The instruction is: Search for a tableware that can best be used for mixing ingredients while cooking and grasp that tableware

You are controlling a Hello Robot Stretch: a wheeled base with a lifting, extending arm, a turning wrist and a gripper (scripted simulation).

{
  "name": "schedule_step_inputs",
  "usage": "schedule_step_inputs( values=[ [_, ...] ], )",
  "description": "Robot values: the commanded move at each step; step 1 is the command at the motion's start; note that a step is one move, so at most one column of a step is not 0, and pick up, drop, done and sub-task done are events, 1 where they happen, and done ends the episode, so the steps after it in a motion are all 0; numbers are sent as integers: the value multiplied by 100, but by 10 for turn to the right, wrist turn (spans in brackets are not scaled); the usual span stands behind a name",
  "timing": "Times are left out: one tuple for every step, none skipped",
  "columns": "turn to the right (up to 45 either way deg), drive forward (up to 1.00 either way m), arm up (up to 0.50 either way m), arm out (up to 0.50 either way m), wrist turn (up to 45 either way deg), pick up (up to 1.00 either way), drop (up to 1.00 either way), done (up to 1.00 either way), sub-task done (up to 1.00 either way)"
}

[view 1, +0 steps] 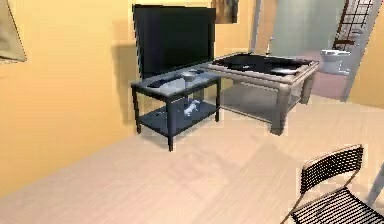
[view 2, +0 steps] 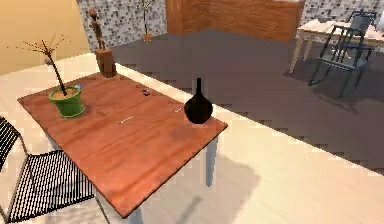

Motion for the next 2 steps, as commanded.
schedule_step_inputs(
  values=[
    [0, 100, 0, 0, 0, 0, 0, 0, 0],
    [300, 0, 0, 0, 0, 0, 0, 0, 0]
  ],
)
